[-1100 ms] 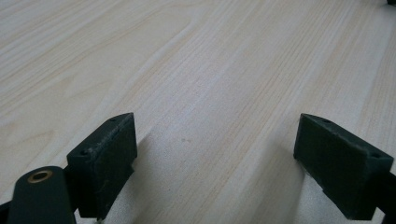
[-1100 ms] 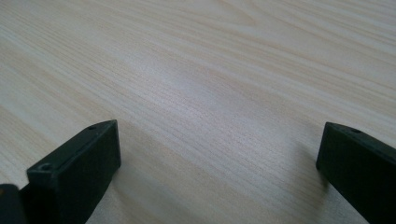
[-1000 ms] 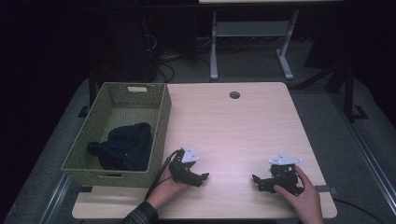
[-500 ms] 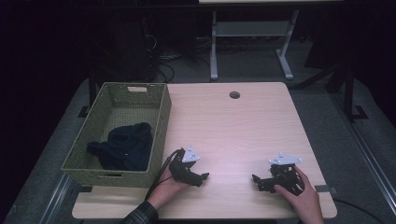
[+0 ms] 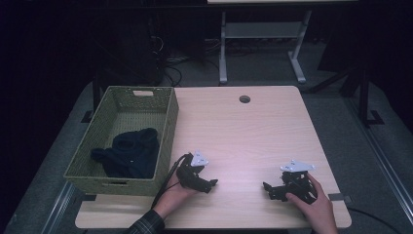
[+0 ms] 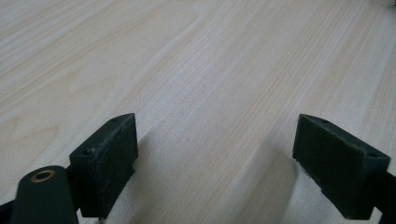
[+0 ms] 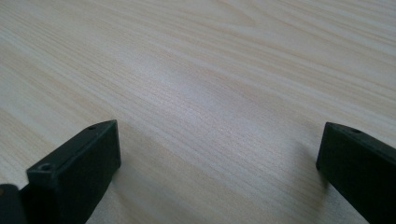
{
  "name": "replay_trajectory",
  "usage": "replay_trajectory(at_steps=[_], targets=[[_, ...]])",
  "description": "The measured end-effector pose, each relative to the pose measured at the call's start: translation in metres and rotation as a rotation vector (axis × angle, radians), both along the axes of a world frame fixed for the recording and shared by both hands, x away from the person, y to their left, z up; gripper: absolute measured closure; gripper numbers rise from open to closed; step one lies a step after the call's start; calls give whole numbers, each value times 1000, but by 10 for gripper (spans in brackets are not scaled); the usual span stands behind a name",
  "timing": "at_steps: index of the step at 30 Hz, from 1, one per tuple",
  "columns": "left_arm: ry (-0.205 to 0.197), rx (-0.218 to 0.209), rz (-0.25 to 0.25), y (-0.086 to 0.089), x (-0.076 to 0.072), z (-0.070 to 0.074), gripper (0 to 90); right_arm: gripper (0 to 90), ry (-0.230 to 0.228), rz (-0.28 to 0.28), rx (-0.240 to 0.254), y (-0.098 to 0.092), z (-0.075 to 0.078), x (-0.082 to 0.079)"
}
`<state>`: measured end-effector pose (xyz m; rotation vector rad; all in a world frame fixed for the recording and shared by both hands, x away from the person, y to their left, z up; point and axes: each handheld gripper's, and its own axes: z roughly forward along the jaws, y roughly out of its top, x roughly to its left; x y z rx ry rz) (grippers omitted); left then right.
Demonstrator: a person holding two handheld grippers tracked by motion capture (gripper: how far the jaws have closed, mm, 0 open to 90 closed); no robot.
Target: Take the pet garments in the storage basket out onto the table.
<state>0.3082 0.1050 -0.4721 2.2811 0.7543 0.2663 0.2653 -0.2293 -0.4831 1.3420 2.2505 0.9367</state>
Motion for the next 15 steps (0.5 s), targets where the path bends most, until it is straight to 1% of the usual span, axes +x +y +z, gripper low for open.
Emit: replay_trajectory(at_steps=[4,7,8,9,13,15], targets=[[4,-1,0,0,0,2,136,0,1,0,0,0,0,0],[-5,3,2,0,1,4,136,0,0,1,0,0,0,0],[-6,-4,5,1,1,5,136,0,0,1,0,0,0,0],[2,-13,11,1,1,5,137,0,0,1,0,0,0,0],[7,-14,12,1,1,6,138,0,0,2,-2,0,0,0],[10,-7,4,1,2,7,138,0,-1,1,-1,0,0,0]])
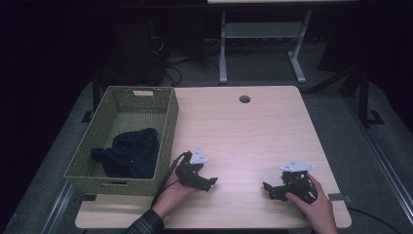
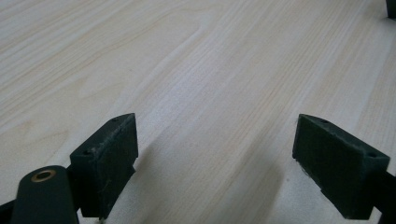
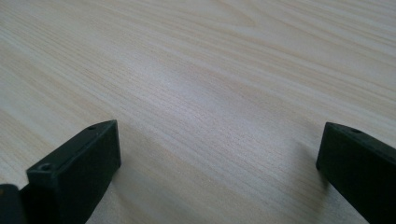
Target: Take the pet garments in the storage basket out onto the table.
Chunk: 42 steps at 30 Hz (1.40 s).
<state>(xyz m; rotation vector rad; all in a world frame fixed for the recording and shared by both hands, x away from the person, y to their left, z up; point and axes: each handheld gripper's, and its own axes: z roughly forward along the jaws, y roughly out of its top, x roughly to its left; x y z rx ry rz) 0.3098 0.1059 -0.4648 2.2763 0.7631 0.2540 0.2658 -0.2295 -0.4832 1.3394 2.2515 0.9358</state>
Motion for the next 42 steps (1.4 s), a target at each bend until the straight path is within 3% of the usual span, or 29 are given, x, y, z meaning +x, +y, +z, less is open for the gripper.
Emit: replay_trajectory(at_steps=[8,26,42], targets=[[11,-4,-8,-2,0,6,138,0,-1,0,0,0,0,0],[-22,-23,3,4,5,27,140,0,0,-7,1,0,0,2],[-17,-31,-13,1,5,44,143,0,0,-7,1,0,0,2]])
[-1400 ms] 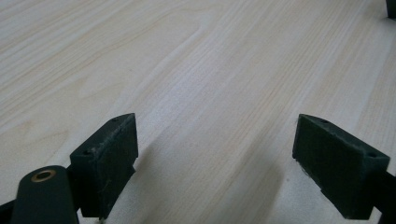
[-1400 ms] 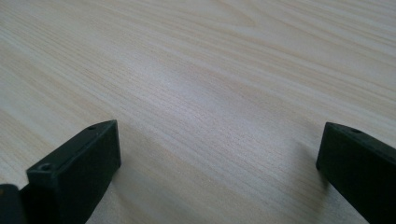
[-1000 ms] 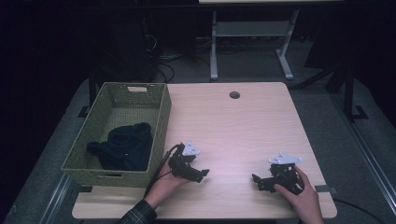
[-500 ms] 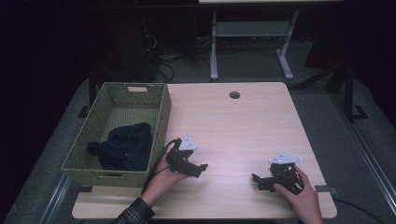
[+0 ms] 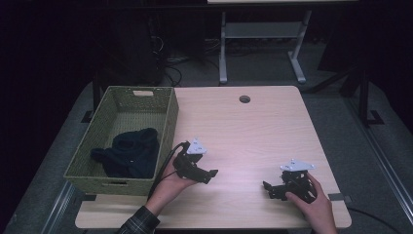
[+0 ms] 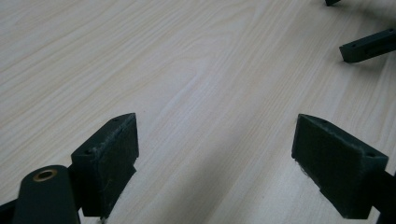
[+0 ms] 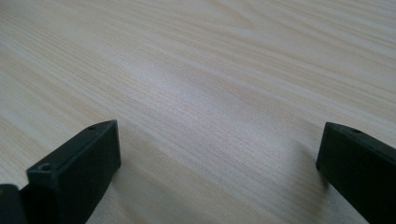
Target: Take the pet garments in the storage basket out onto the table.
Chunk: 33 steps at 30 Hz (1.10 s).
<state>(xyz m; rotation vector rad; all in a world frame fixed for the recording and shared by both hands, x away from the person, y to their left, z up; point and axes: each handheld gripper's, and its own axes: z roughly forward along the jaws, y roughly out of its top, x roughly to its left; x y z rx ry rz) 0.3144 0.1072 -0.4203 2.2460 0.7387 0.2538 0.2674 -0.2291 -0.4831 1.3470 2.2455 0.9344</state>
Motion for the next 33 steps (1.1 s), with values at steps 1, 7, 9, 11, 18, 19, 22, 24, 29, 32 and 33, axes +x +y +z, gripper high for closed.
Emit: replay_trajectory(at_steps=[1,7,9,11,18,19,22,24,29,32,33], targets=[[-2,-1,-2,0,0,1,143,0,0,-1,0,0,0,0],[-6,-13,-3,-2,0,8,143,0,0,0,0,0,0,0],[-6,-8,-11,-2,0,9,143,0,0,-1,0,0,0,0],[-2,-5,-14,-3,0,10,143,0,0,-1,0,0,0,0],[-2,-12,-24,-2,2,19,143,0,0,-1,0,0,0,0],[-1,-13,-24,-2,3,20,143,0,0,-1,0,0,0,0],[3,-18,-24,-2,4,24,143,0,0,-1,0,0,0,0],[1,-12,-32,-2,5,29,143,0,0,-1,0,0,0,0],[3,-5,-47,-2,8,35,140,0,-1,0,0,0,0,0],[13,-7,-59,-2,10,39,134,0,-1,-1,0,0,0,0],[17,-9,-57,-2,10,40,134,0,-1,0,0,0,0,0]])
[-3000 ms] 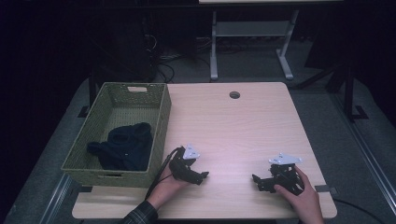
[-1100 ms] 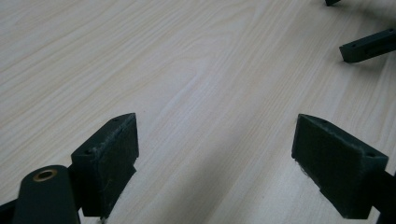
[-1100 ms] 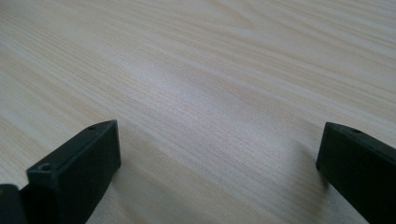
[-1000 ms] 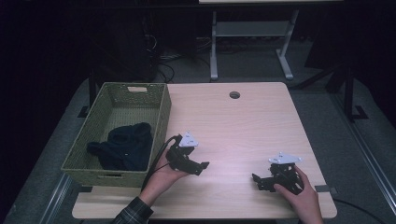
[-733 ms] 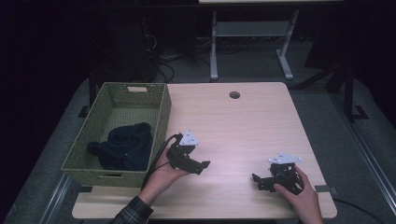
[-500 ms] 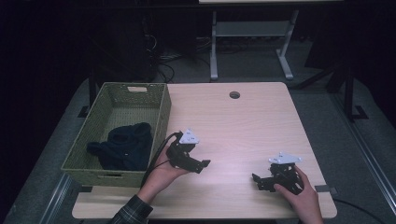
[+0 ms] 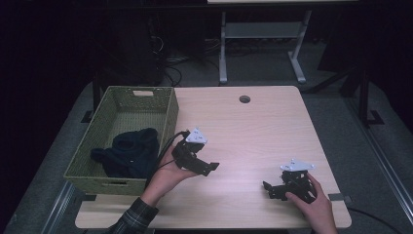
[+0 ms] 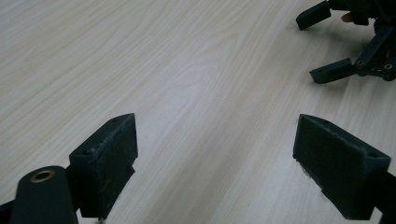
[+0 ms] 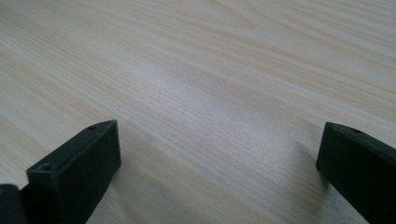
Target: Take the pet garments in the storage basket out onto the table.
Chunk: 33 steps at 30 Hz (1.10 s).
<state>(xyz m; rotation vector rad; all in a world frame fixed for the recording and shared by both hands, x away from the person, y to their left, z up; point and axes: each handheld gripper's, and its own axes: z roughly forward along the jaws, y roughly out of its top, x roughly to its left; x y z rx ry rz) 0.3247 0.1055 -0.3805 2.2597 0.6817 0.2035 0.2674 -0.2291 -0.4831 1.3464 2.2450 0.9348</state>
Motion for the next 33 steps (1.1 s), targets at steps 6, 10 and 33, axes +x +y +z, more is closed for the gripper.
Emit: replay_trajectory(at_steps=[6,10,33], targets=[[16,-7,9,2,2,4,135,0,0,0,0,0,0,0],[13,0,7,6,4,8,138,0,0,0,0,0,0,0],[-10,-50,97,57,12,32,146,0,0,2,-1,0,0,0]])
